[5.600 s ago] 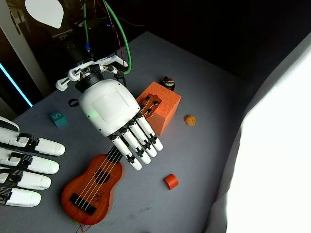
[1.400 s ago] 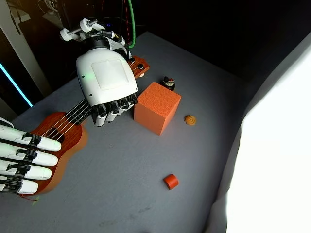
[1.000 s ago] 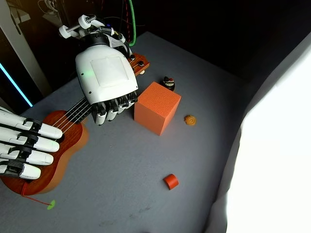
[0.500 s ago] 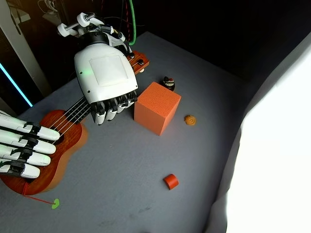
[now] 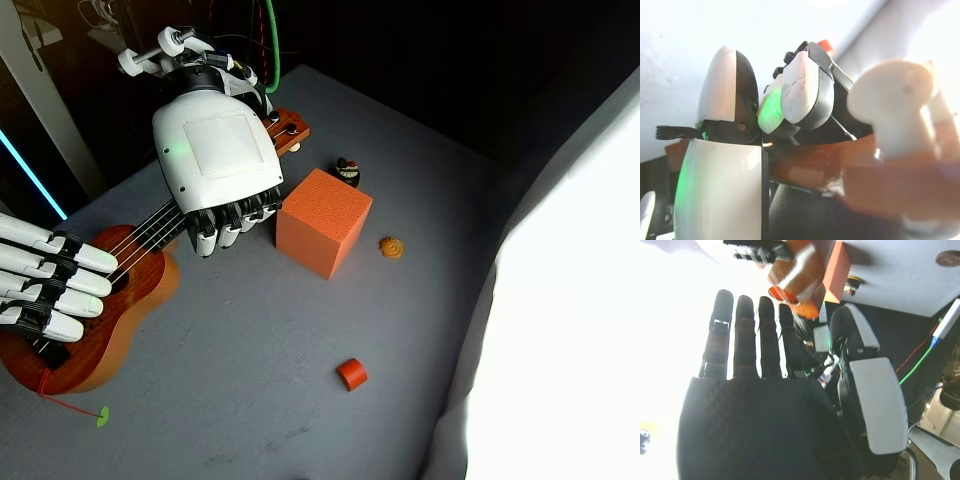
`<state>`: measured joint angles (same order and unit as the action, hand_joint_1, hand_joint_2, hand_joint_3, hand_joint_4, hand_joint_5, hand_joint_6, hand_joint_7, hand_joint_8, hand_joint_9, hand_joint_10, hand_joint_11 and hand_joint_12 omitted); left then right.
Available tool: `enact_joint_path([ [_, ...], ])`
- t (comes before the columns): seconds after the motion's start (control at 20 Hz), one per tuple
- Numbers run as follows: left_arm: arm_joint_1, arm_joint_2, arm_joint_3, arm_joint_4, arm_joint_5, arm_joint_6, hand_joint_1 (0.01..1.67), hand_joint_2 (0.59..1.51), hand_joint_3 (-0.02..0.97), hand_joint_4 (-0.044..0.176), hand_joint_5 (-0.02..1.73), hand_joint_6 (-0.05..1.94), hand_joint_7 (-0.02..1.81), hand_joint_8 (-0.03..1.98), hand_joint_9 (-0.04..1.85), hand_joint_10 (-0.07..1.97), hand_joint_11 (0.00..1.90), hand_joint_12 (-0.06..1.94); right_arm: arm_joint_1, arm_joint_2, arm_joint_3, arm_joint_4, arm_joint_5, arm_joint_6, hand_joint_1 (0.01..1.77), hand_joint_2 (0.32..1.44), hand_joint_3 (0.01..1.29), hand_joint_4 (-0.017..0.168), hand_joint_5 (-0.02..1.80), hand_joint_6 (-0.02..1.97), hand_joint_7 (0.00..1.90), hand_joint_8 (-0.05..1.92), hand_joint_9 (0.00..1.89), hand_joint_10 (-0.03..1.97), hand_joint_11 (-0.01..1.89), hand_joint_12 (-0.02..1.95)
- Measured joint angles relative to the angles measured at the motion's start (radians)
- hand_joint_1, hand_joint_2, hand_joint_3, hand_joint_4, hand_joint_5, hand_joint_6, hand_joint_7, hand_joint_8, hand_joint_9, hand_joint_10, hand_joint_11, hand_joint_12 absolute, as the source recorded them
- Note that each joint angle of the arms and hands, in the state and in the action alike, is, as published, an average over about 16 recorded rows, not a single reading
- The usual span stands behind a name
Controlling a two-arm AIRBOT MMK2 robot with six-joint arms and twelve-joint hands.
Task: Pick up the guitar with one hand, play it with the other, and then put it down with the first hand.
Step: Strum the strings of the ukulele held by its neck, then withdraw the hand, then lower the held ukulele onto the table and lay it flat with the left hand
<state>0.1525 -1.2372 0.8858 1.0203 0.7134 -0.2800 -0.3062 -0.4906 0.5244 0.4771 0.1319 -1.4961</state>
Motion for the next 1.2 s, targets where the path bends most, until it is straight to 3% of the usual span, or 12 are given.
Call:
enact_joint_path([
  [0.4,-0.006,0.006,-0.005,0.020,0.021,-0.024,1.50,1.085,-0.015,0.003,1.30,1.85,1.33,1.97,1.47,1.93,1.51,1.92,-0.003,0.006,-0.019,-0.003,0.130,-0.026,0.59,1.31,0.01,0.003,0.06,0.73,0.30,-0.01,0.18,0.19,0.02,0.79],
  [0.8,0.004,0.034,-0.053,0.097,0.109,-0.122,1.50,1.085,-0.015,0.003,1.31,1.87,1.33,1.97,1.47,1.93,1.52,1.92,0.002,0.005,-0.018,-0.008,0.259,-0.054,0.56,1.32,0.01,0.006,0.09,0.36,0.26,-0.02,0.14,0.25,0.02,0.74],
  [1.2,0.073,0.077,-0.136,0.210,0.204,-0.258,1.50,1.085,-0.014,0.003,1.30,1.88,1.33,1.97,1.46,1.93,1.52,1.92,0.003,0.003,-0.017,-0.009,0.276,-0.063,0.55,1.33,0.01,0.005,0.17,0.16,0.23,-0.02,0.12,0.27,0.02,0.73],
])
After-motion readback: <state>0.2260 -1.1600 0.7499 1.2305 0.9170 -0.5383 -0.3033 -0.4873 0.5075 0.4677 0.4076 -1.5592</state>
